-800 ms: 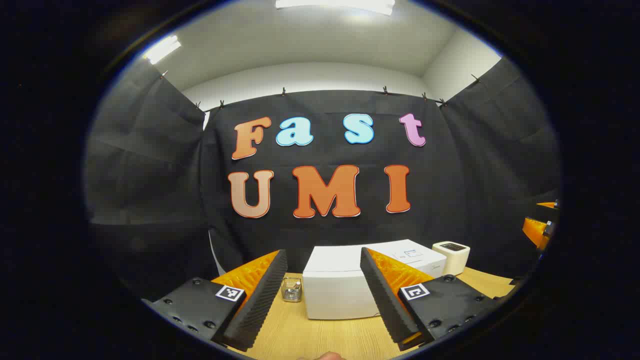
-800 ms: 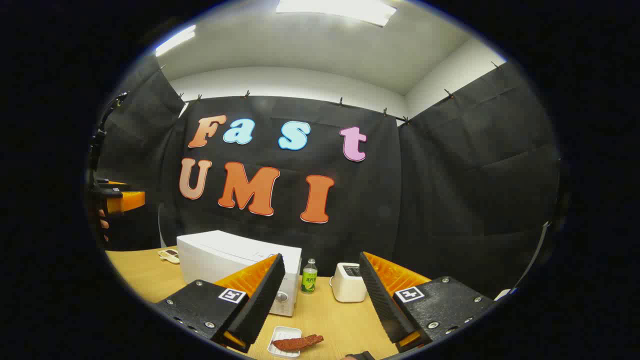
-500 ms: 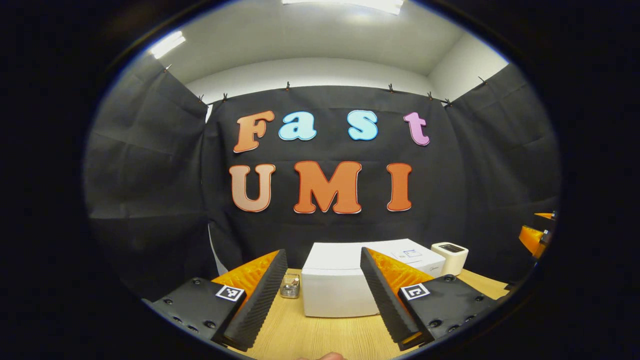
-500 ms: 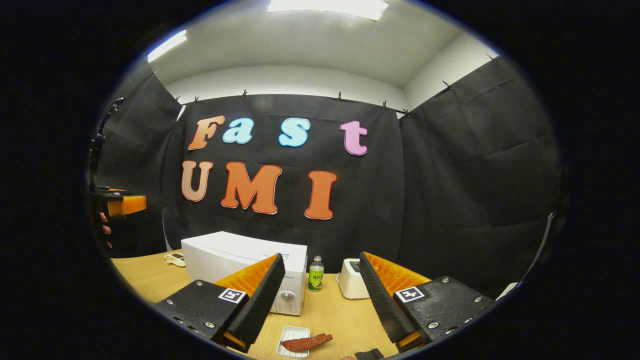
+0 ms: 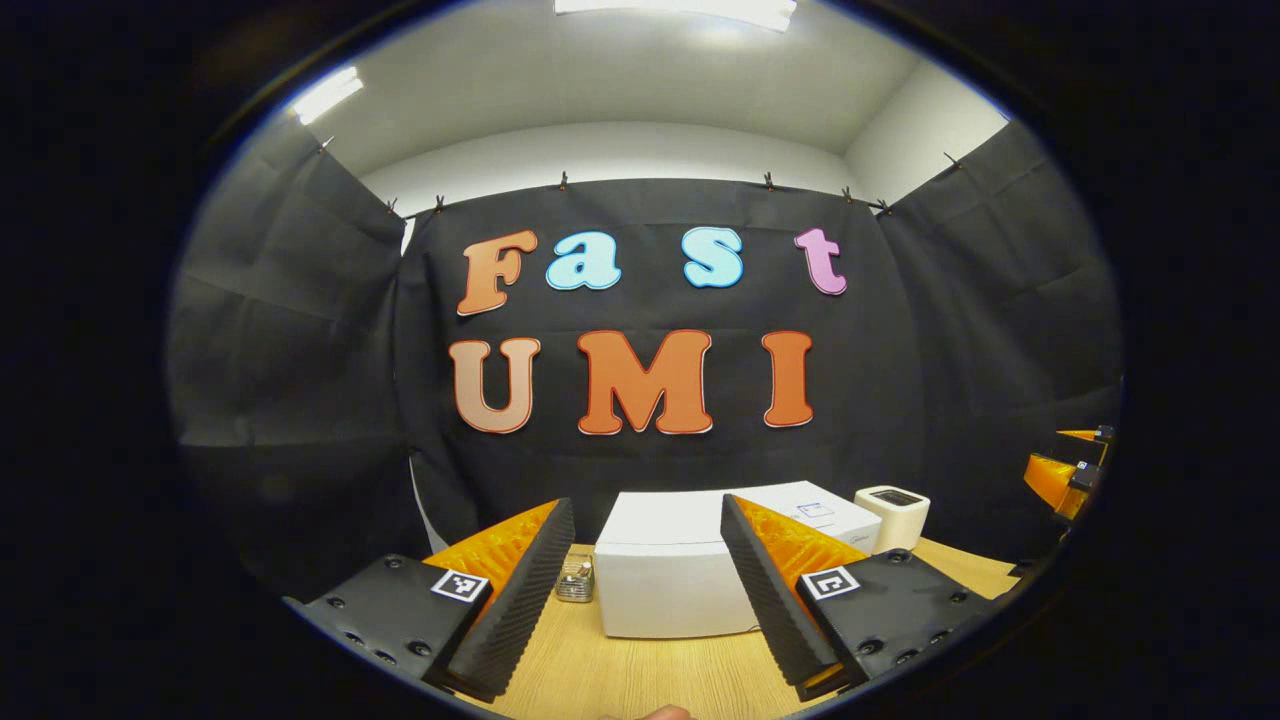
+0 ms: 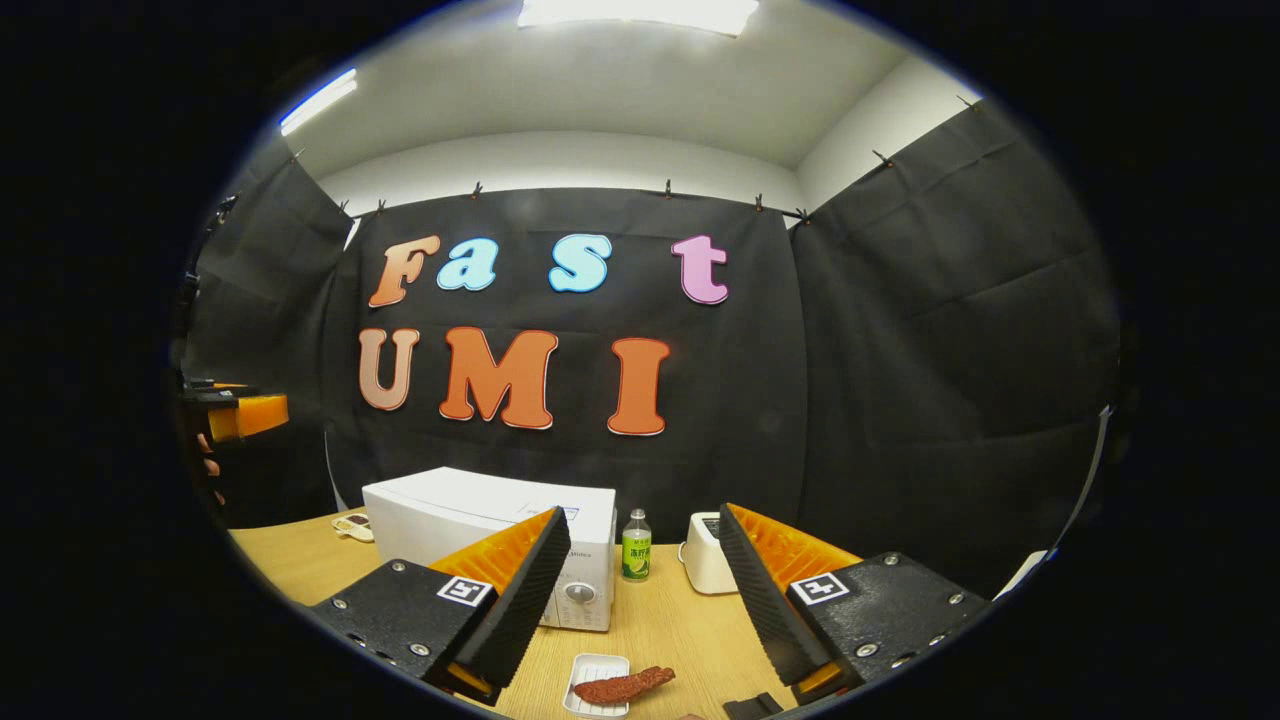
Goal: Open the microwave oven with the left hand, put the food in, and close the microwave oven.
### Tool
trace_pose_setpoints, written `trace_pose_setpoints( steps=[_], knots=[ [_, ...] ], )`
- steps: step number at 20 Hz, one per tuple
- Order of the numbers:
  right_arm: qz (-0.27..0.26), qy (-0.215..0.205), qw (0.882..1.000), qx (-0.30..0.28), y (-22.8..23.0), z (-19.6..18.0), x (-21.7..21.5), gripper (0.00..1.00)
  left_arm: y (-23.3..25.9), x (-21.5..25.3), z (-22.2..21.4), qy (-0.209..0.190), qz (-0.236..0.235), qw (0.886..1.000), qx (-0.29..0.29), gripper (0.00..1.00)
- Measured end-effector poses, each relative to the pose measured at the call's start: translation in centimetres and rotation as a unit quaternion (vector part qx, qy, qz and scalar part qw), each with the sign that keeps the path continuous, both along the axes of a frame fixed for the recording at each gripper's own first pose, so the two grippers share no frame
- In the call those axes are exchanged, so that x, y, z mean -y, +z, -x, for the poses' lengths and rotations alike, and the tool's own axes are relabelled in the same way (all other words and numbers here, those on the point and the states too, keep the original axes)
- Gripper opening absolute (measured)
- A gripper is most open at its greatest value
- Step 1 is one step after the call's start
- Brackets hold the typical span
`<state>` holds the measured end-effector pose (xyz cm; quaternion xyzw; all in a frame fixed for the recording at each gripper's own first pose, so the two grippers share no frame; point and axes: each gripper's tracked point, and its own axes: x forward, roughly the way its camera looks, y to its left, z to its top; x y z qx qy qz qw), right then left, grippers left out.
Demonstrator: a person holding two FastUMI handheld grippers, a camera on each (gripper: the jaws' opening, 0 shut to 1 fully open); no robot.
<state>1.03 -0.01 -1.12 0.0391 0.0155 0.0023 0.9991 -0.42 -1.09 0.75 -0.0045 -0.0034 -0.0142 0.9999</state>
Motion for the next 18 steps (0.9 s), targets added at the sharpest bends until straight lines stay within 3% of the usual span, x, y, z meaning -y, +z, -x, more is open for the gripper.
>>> trace_pose_setpoints(
  steps=[6,7,10,18],
  knots=[
    [0.010,-0.003,1.000,-0.005,-0.5,0.0,0.3,0.93,-0.7,1.6,-0.3,-0.013,0.015,1.000,-0.003,0.94],
    [0.009,-0.002,1.000,-0.005,-0.6,0.0,0.4,0.93,-0.9,2.2,-0.3,-0.019,0.018,1.000,-0.003,1.00],
    [0.004,-0.005,1.000,-0.006,-1.3,0.1,1.1,0.93,-1.7,4.3,-0.6,-0.039,0.017,0.999,0.003,0.96],
    [-0.023,-0.022,0.999,-0.021,-4.1,1.4,3.4,0.93,-8.1,14.0,-2.1,-0.126,0.023,0.991,-0.026,0.98]
  ],
)
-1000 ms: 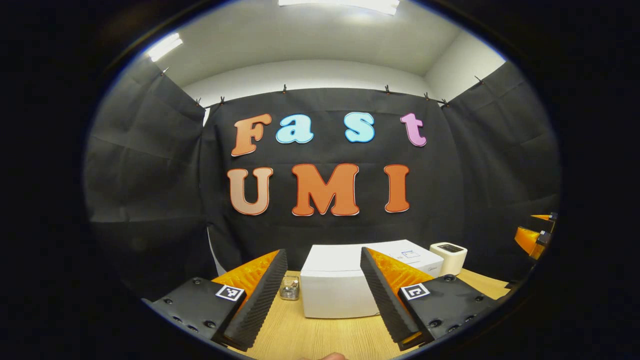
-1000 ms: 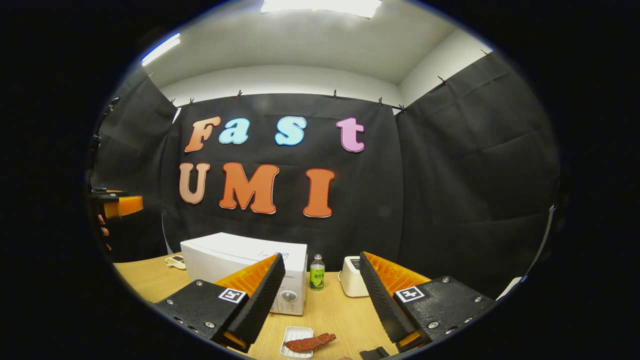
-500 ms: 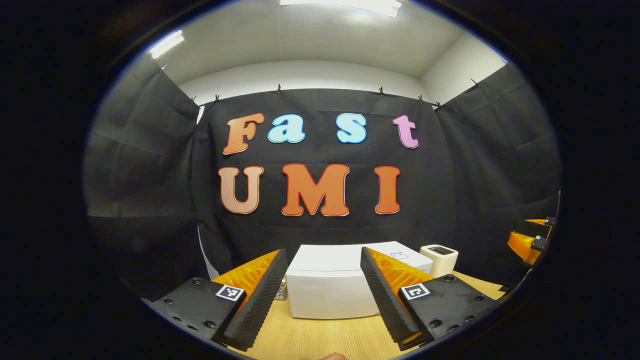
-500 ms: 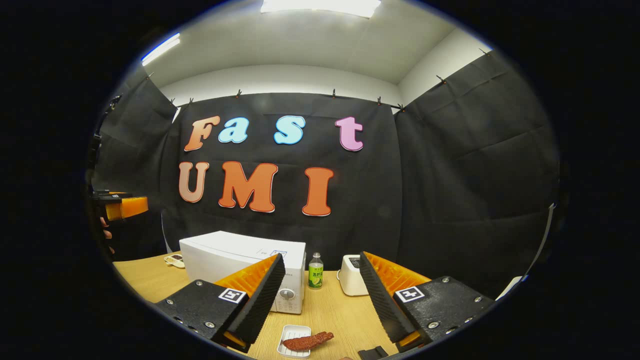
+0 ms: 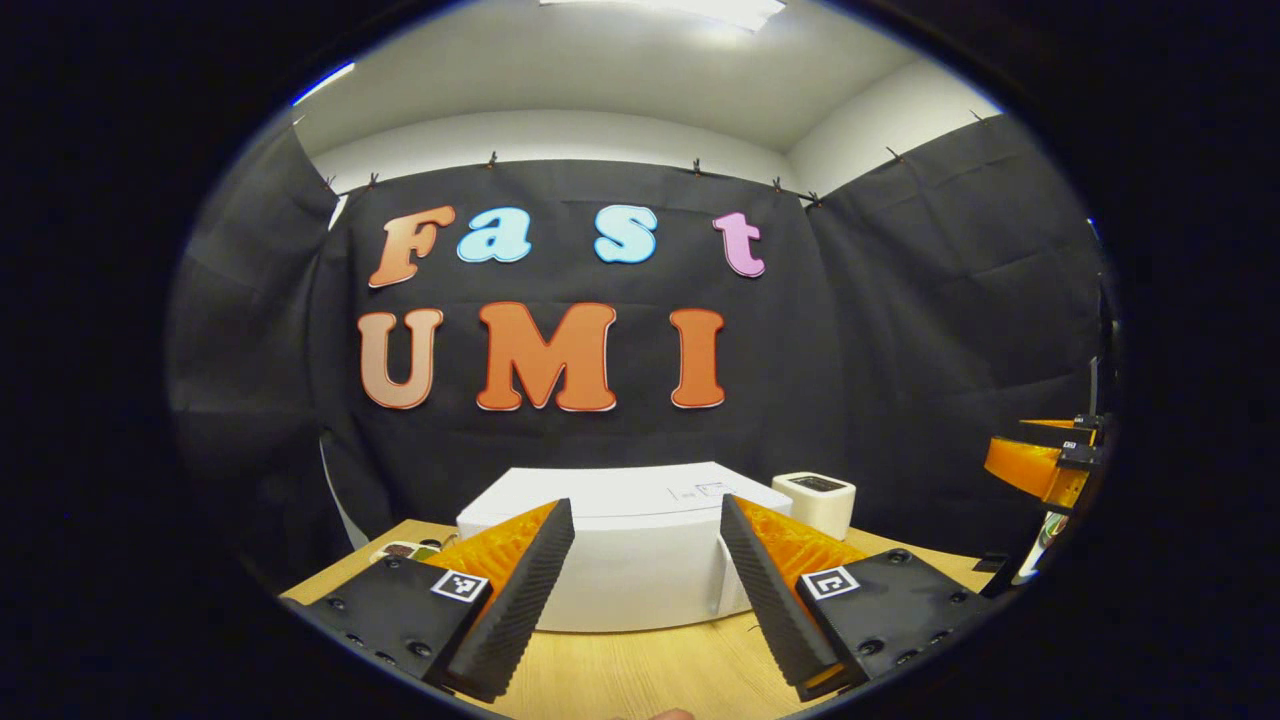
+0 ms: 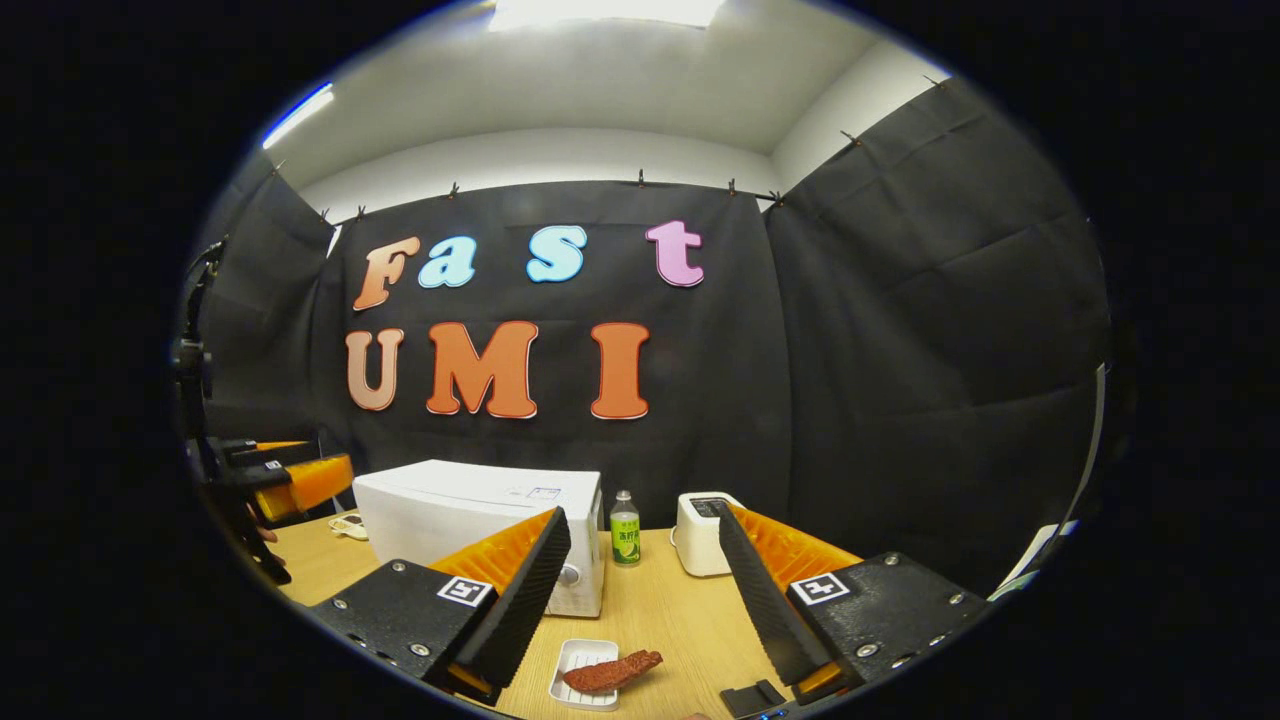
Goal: Open the microwave oven with the left hand, put the food in, and close the microwave oven.
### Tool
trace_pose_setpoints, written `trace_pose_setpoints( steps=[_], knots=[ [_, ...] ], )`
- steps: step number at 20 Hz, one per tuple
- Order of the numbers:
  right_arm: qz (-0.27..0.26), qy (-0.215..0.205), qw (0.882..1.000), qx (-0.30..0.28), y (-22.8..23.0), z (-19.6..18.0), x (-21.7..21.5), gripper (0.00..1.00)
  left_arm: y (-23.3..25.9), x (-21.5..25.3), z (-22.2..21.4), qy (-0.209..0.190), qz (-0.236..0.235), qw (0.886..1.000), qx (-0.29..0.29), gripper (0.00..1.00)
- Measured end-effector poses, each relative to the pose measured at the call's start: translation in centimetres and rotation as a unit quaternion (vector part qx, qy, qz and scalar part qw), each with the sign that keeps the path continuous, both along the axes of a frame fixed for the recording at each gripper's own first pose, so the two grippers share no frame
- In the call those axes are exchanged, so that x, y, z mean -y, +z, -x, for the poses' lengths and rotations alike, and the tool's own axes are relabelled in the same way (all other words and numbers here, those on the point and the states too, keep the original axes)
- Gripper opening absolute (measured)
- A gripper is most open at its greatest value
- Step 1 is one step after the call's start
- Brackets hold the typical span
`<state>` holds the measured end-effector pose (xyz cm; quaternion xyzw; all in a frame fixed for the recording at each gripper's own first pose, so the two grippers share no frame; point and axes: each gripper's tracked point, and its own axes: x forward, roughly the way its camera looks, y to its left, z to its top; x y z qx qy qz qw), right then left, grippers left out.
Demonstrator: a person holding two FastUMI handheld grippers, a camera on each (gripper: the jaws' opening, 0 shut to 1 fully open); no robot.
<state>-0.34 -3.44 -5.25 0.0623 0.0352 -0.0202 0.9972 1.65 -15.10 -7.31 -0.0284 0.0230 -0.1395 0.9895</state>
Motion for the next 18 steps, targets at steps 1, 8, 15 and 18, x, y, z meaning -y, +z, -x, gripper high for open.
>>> trace_pose_setpoints(
  steps=[1,8,15,18],
  knots=[
    [0.001,-0.002,1.000,-0.001,-0.2,0.0,0.2,0.93,-0.6,1.3,-0.3,-0.009,0.004,1.000,-0.007,0.98],
    [0.011,-0.019,1.000,-0.005,-1.2,0.7,2.6,0.93,-6.4,7.7,-4.0,-0.012,-0.018,0.999,-0.042,0.98],
    [0.011,-0.035,0.999,-0.018,-3.0,0.5,5.3,0.93,-12.9,12.1,-8.0,-0.014,-0.038,0.996,-0.080,0.98],
    [0.032,-0.047,0.998,-0.027,-4.0,0.4,6.3,0.93,-15.1,12.6,-9.7,0.000,-0.054,0.994,-0.095,0.98]
  ],
)
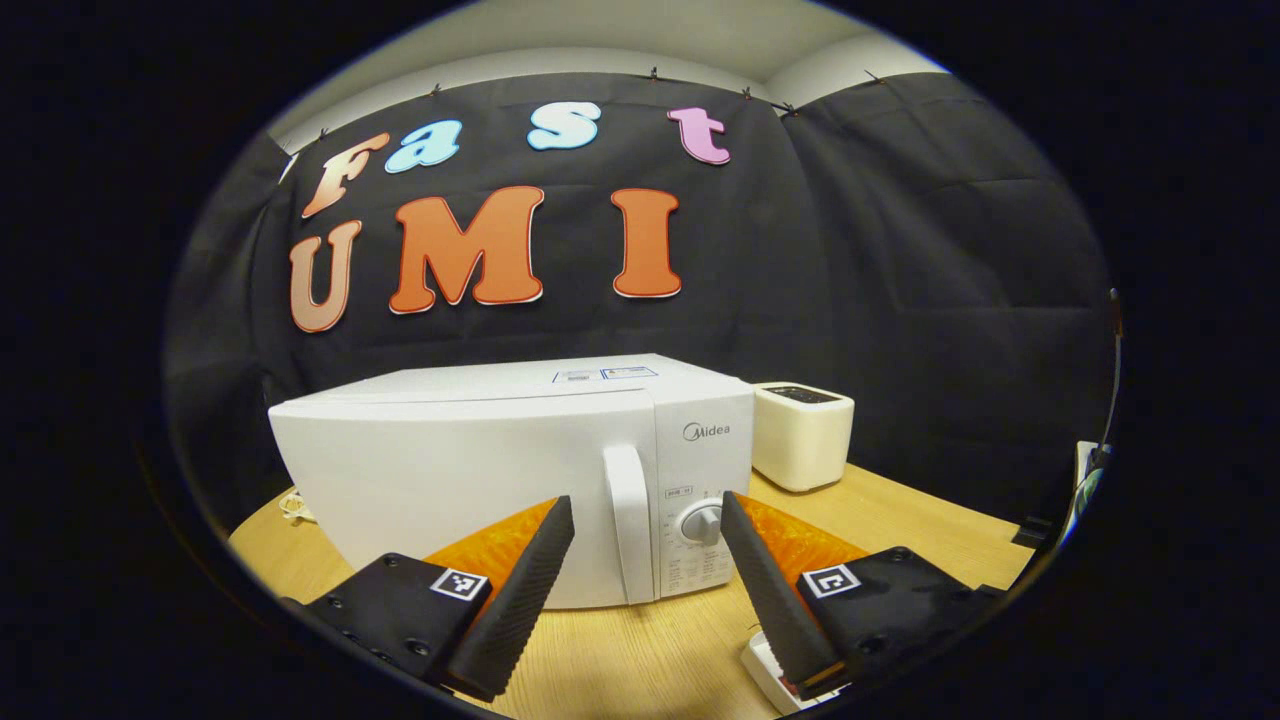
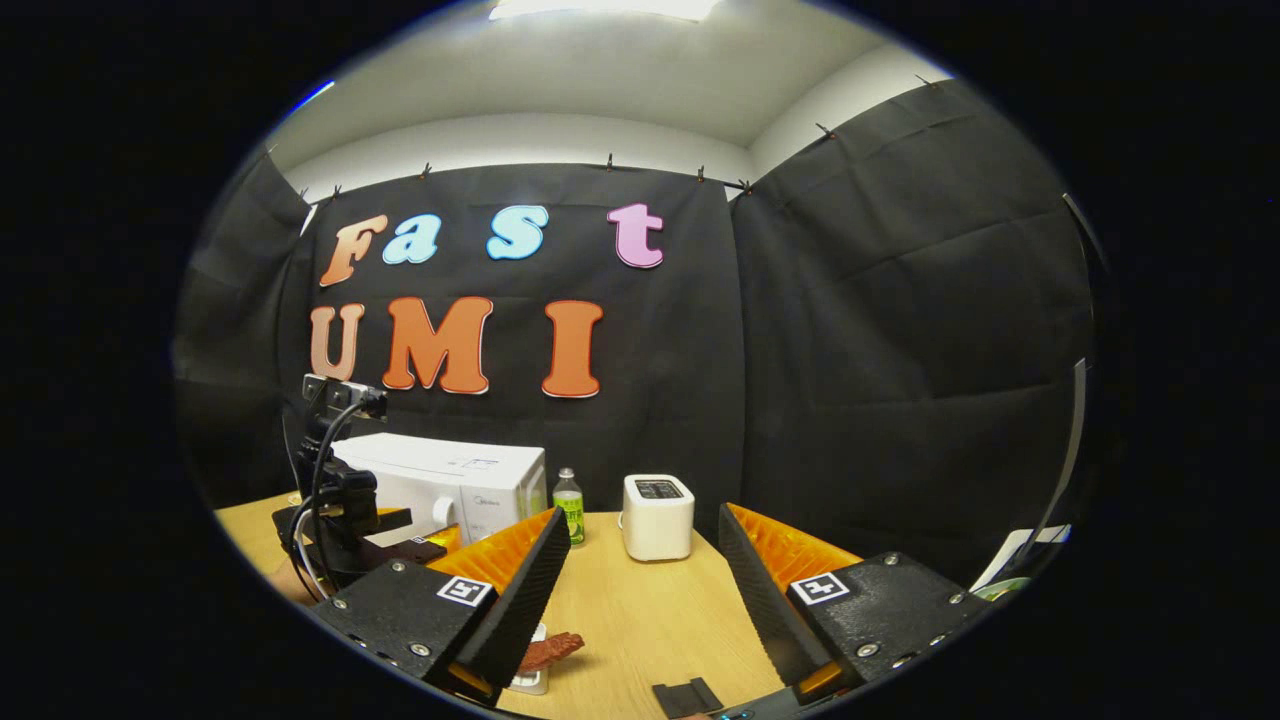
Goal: Open the microwave oven with the left hand, put the food in, and close the microwave oven.
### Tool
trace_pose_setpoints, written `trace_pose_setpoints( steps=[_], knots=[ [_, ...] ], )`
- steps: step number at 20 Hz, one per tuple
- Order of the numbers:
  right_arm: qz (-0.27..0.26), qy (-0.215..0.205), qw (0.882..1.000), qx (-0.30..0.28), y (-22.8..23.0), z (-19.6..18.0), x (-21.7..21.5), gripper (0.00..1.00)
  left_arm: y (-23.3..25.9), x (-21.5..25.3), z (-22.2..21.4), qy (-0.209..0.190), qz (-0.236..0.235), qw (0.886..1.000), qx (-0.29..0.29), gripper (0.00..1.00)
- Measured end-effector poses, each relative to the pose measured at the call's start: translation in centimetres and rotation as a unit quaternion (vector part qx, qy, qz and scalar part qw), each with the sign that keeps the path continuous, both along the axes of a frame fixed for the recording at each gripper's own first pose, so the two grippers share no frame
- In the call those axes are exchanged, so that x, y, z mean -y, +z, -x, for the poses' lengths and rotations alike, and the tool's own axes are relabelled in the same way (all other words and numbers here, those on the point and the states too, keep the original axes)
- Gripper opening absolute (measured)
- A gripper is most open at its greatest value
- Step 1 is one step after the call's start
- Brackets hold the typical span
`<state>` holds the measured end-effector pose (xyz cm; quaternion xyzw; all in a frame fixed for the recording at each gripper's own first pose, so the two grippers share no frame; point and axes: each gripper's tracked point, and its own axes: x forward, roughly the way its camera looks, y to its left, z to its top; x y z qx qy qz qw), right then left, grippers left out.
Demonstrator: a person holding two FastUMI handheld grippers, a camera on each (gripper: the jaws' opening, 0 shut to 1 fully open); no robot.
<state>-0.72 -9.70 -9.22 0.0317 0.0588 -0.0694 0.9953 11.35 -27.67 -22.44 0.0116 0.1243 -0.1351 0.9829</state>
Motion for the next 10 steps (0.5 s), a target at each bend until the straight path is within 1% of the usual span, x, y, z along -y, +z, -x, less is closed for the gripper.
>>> trace_pose_setpoints(
  steps=[1,2,3,4,5,6,7,8,9,10],
  knots=[
    [0.003,-0.002,1.000,-0.003,-0.2,0.0,0.2,0.93,-0.8,0.0,-0.5,0.008,-0.004,1.000,-0.005,0.95],
    [0.003,-0.002,1.000,-0.006,-0.5,0.0,0.2,0.93,-1.4,0.1,-0.9,0.016,-0.006,1.000,-0.010,0.95],
    [0.001,-0.001,1.000,-0.007,-0.6,0.0,0.2,0.93,-2.1,0.2,-1.3,0.022,-0.008,1.000,-0.017,0.98],
    [-0.002,-0.001,1.000,-0.008,-0.7,0.0,0.3,0.93,-2.4,0.2,-1.5,0.028,-0.009,0.999,-0.017,0.96],
    [-0.006,0.000,1.000,-0.009,-0.8,0.0,0.4,0.93,-2.5,0.3,-1.9,0.034,-0.012,0.999,-0.015,0.87],
    [-0.008,-0.001,1.000,-0.010,-1.0,-0.1,0.4,0.93,-2.7,0.2,-2.2,0.041,-0.015,0.999,-0.015,0.88],
    [-0.009,-0.001,1.000,-0.011,-1.1,-0.1,0.4,0.93,-3.0,0.2,-2.4,0.041,-0.017,0.999,-0.017,0.77],
    [-0.009,-0.002,1.000,-0.012,-1.2,-0.2,0.5,0.93,-3.2,0.0,-2.7,0.047,-0.015,0.999,-0.020,0.80],
    [-0.008,-0.002,1.000,-0.014,-1.4,-0.3,0.5,0.93,-3.7,-0.1,-3.2,0.051,-0.014,0.998,-0.023,0.70],
    [-0.008,-0.002,1.000,-0.016,-1.7,-0.3,0.5,0.93,-4.3,-0.2,-3.5,0.056,-0.011,0.998,-0.032,0.55]
  ],
)
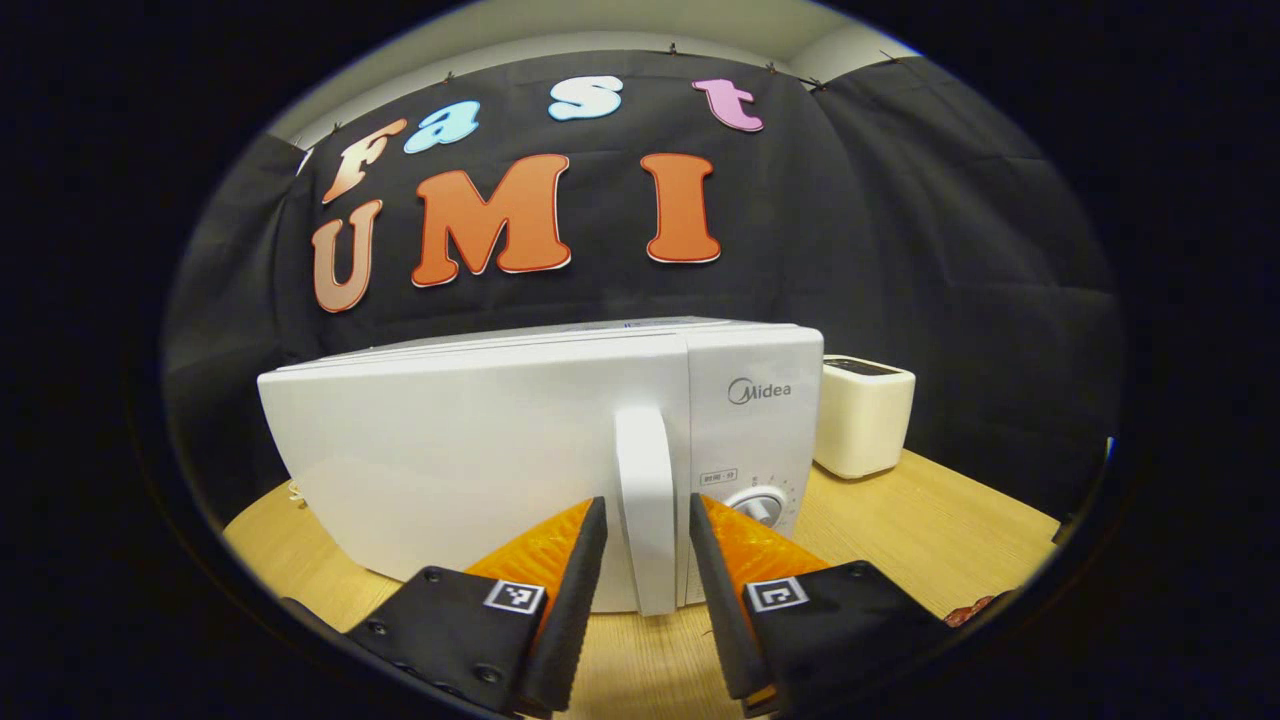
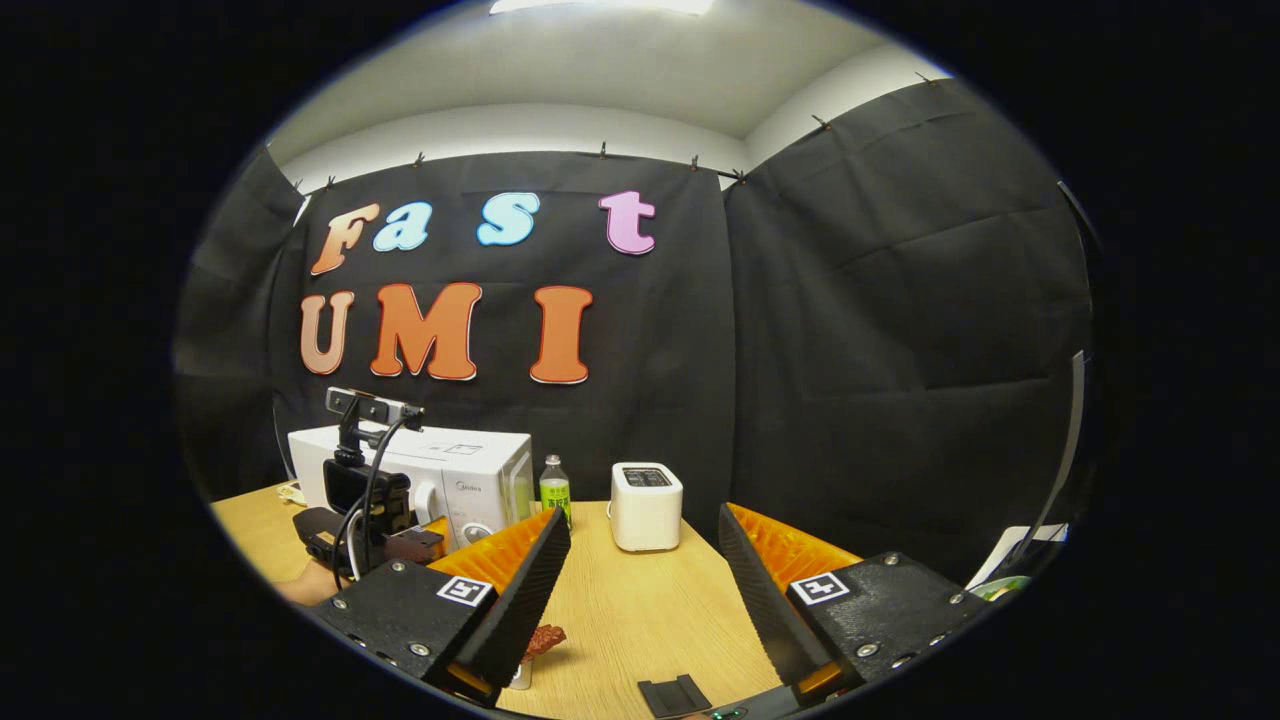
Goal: Open the microwave oven with the left hand, put the food in, and close the microwave oven.
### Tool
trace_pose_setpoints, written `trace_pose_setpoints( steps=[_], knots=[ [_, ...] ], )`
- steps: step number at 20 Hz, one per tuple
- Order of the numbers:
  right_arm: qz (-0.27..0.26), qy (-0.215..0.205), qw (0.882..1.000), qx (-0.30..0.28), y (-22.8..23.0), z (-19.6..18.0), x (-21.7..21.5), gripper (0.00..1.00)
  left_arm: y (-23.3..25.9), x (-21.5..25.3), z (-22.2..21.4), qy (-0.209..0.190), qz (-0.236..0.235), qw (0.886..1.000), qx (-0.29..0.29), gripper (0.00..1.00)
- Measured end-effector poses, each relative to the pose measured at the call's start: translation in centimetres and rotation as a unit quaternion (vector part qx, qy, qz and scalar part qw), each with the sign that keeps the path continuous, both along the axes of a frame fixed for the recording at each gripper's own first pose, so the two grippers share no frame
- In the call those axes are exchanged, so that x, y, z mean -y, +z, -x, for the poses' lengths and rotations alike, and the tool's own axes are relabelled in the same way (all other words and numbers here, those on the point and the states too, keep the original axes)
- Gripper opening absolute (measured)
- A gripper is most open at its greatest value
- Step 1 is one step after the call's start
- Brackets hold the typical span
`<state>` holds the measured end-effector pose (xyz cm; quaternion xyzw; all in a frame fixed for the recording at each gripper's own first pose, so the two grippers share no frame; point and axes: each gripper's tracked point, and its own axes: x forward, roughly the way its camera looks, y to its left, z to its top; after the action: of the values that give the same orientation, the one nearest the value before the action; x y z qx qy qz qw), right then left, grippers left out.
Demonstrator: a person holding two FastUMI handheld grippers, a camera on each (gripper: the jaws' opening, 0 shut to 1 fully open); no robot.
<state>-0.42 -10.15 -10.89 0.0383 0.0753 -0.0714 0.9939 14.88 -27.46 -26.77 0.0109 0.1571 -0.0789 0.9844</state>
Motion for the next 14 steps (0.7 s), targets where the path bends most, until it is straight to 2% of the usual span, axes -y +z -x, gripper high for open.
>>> trace_pose_setpoints(
  steps=[1,3,5,6,7,8,11,13,14],
  knots=[
    [0.000,0.000,1.000,-0.003,-0.2,0.0,0.0,0.93,-0.7,-0.1,0.0,0.003,0.008,1.000,-0.015,0.50],
    [0.002,0.001,1.000,-0.008,-0.5,0.0,0.0,0.93,-0.9,0.6,0.0,-0.001,0.033,0.999,-0.018,0.50],
    [0.001,-0.001,1.000,-0.013,-0.7,-0.1,0.0,0.93,-0.9,0.6,0.2,0.000,0.017,1.000,-0.015,0.35],
    [0.000,0.000,1.000,-0.014,-0.8,0.0,-0.1,0.93,-1.0,0.5,0.1,0.001,0.018,1.000,-0.013,0.32],
    [-0.002,0.000,1.000,-0.016,-0.8,0.0,-0.1,0.93,-1.0,0.6,0.1,-0.004,0.015,1.000,-0.012,0.25],
    [-0.004,0.000,1.000,-0.017,-0.9,0.0,-0.1,0.93,-0.8,0.6,0.1,-0.008,0.015,1.000,-0.012,0.29],
    [-0.005,0.000,1.000,-0.021,-1.1,0.2,-0.3,0.93,-0.8,0.4,0.4,-0.017,0.020,1.000,-0.016,0.16],
    [-0.006,-0.003,1.000,-0.026,-1.2,0.3,-0.2,0.93,-0.7,0.4,0.4,-0.020,0.015,1.000,-0.018,0.16],
    [-0.006,-0.003,1.000,-0.028,-1.2,0.5,-0.3,0.93,-0.7,0.5,0.3,-0.022,0.017,0.999,-0.020,0.10]
  ],
)
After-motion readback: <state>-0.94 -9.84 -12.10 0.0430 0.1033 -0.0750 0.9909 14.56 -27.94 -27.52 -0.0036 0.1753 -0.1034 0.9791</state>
